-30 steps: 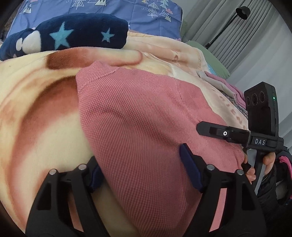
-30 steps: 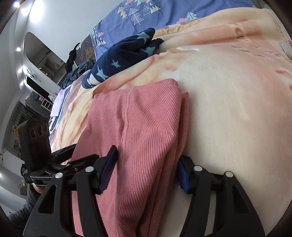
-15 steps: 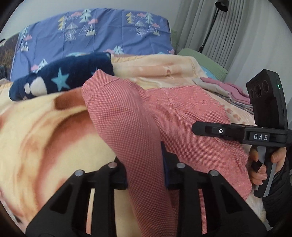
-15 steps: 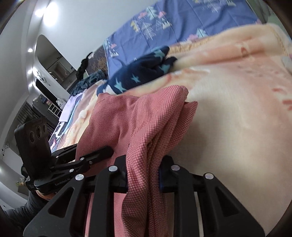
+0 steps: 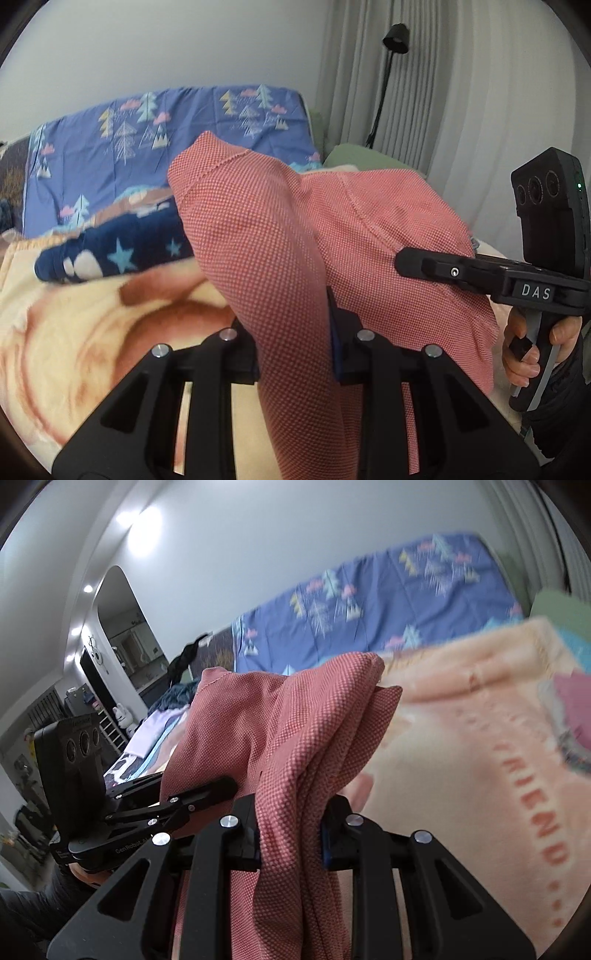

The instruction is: Fold small clothes

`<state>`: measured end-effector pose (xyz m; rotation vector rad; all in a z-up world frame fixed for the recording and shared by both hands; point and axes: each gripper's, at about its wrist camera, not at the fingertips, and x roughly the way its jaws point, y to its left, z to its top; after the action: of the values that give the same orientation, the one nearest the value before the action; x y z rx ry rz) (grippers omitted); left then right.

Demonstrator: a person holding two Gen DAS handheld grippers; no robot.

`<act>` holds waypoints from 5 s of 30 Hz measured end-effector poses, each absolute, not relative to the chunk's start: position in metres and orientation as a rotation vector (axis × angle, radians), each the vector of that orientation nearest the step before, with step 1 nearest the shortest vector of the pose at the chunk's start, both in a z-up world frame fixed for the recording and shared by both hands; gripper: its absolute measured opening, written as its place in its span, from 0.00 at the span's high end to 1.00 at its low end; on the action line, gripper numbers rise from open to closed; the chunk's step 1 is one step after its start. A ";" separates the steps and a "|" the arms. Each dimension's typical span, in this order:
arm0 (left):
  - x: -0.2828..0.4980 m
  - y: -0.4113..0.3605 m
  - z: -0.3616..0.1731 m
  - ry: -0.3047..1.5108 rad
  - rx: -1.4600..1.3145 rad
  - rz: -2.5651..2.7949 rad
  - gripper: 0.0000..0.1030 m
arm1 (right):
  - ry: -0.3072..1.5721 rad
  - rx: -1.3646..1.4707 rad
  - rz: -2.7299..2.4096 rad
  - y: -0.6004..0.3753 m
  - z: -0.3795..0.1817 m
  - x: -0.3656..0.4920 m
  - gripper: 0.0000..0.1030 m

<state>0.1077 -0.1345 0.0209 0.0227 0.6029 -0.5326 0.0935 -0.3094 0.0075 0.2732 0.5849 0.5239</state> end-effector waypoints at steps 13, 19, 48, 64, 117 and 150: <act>0.096 -0.186 0.097 0.412 0.160 -0.603 0.74 | 0.338 0.160 0.372 -0.344 0.071 0.048 0.78; 0.107 -0.210 0.118 0.354 0.204 -0.624 0.74 | 0.271 0.154 0.329 -0.365 0.085 0.049 0.78; 0.230 -0.272 0.131 0.353 0.352 -0.561 0.73 | 0.270 0.196 0.269 -0.404 0.082 0.177 0.78; 0.322 -0.282 0.082 0.436 0.384 -0.522 0.73 | 0.349 0.171 0.206 -0.400 0.037 0.259 0.78; 0.231 -0.209 0.033 0.437 0.205 -0.410 0.02 | 0.546 0.100 -0.133 -0.366 0.009 0.182 0.15; 0.001 -0.164 0.102 0.314 0.191 -0.258 0.02 | 0.440 0.079 -0.245 -0.347 0.067 -0.028 0.01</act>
<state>0.0014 -0.1636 0.1019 0.1909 0.3142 -0.2585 -0.0282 -0.3470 0.0674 0.0793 0.4396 -0.2452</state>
